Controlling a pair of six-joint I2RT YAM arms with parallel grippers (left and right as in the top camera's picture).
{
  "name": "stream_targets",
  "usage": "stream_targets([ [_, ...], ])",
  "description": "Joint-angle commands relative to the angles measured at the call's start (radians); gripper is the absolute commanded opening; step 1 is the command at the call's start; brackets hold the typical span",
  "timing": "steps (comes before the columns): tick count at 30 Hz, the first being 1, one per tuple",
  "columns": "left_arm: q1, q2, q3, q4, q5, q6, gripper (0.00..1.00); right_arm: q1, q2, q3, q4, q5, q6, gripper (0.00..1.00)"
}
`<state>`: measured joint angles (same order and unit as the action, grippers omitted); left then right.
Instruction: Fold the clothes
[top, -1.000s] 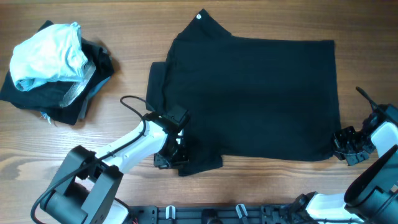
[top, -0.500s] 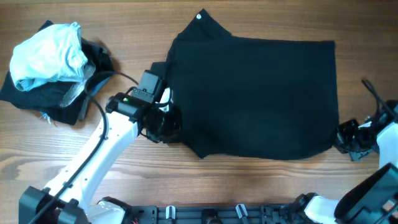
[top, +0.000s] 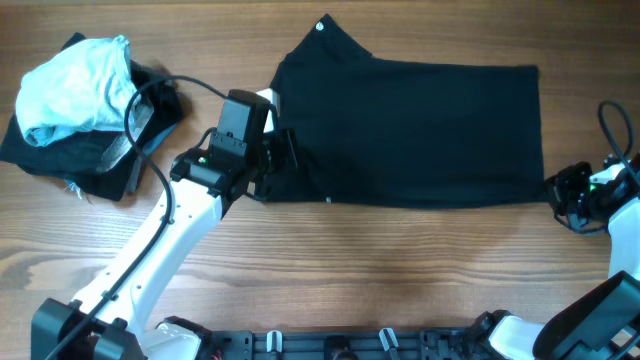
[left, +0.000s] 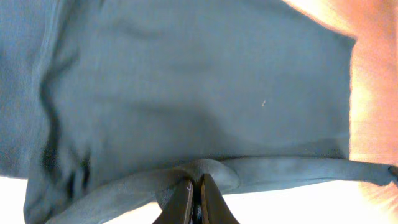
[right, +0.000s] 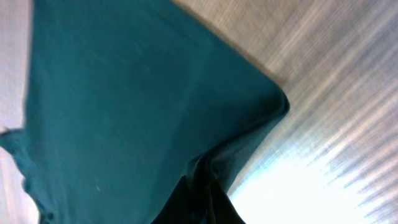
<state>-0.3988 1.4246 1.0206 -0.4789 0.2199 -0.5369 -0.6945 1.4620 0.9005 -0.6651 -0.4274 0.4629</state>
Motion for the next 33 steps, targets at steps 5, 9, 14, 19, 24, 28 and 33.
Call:
stream_targets([
  [5, 0.007, 0.099, 0.008, 0.143, -0.126, 0.009, 0.04, 0.008, -0.014, 0.019, 0.119, -0.061, 0.038, 0.05],
  [9, 0.043, 0.121, 0.008, 0.171, -0.177, 0.008, 0.04, 0.008, -0.011, 0.018, 0.151, -0.061, 0.039, 0.12],
  [14, 0.107, 0.122, 0.008, 0.192, -0.188, 0.009, 0.04, 0.008, -0.011, 0.018, 0.185, -0.061, 0.039, 0.13],
  [19, 0.113, 0.13, 0.008, 0.252, -0.169, 0.009, 0.04, 0.008, -0.011, 0.017, 0.215, -0.061, 0.04, 0.15],
  [24, 0.113, 0.145, 0.008, 0.259, -0.169, 0.009, 0.04, 0.035, 0.006, 0.014, 0.254, -0.061, 0.064, 0.16],
  [28, 0.113, 0.191, 0.008, 0.261, -0.161, 0.008, 0.1, 0.077, 0.045, 0.014, 0.317, -0.06, 0.064, 0.34],
  [33, 0.12, 0.229, 0.008, 0.276, -0.161, 0.027, 0.98, 0.079, 0.081, 0.014, 0.423, -0.058, 0.043, 0.97],
])
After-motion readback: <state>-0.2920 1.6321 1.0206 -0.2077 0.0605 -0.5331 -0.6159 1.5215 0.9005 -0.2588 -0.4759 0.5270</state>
